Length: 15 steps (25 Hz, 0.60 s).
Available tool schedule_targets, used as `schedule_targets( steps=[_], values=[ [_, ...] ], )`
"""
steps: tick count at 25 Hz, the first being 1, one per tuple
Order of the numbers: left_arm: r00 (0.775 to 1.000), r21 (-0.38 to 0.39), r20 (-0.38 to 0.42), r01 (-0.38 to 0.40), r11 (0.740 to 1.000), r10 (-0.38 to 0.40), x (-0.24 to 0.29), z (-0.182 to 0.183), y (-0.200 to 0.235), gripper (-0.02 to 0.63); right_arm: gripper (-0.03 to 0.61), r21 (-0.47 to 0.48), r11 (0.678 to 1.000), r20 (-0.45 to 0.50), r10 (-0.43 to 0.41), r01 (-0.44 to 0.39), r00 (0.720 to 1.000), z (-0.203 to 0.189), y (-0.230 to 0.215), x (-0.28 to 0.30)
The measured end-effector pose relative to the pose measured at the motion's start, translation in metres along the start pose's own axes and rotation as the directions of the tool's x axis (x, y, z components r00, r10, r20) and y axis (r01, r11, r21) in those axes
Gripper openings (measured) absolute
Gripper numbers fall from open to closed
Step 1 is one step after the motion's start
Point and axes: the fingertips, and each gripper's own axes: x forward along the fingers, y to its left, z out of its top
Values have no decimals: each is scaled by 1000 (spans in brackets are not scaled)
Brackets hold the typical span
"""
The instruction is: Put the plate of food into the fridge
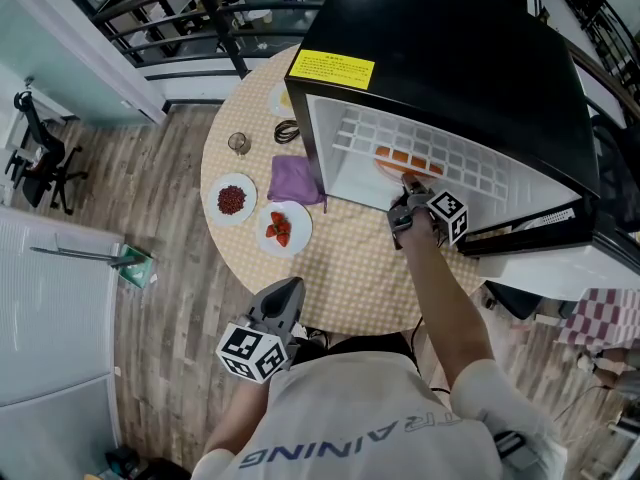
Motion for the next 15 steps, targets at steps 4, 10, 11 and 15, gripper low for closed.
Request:
schedule_targets(
  steps=[4, 10, 11, 15],
  values=[
    [1000, -7, -9, 13, 1000, -13, 2, -5, -4, 8, 158, -168, 985, -89, 22, -36, 996, -11, 13, -2],
    [1000, -16, -18, 12, 1000, -12, 0, -10, -4, 8, 241, -484, 875, -228, -101, -23, 968, -35, 17, -1],
    [1000, -17, -20, 11, 1000, -11, -1, -11, -4, 8, 244, -532, 846, -248, -128, -24, 960, -39, 15, -1],
    [1000, -23, -22, 6, 1000, -7, -4, -14, -3, 8, 245, -663, 748, -291, -222, -29, 930, -48, 6, -4]
  ],
)
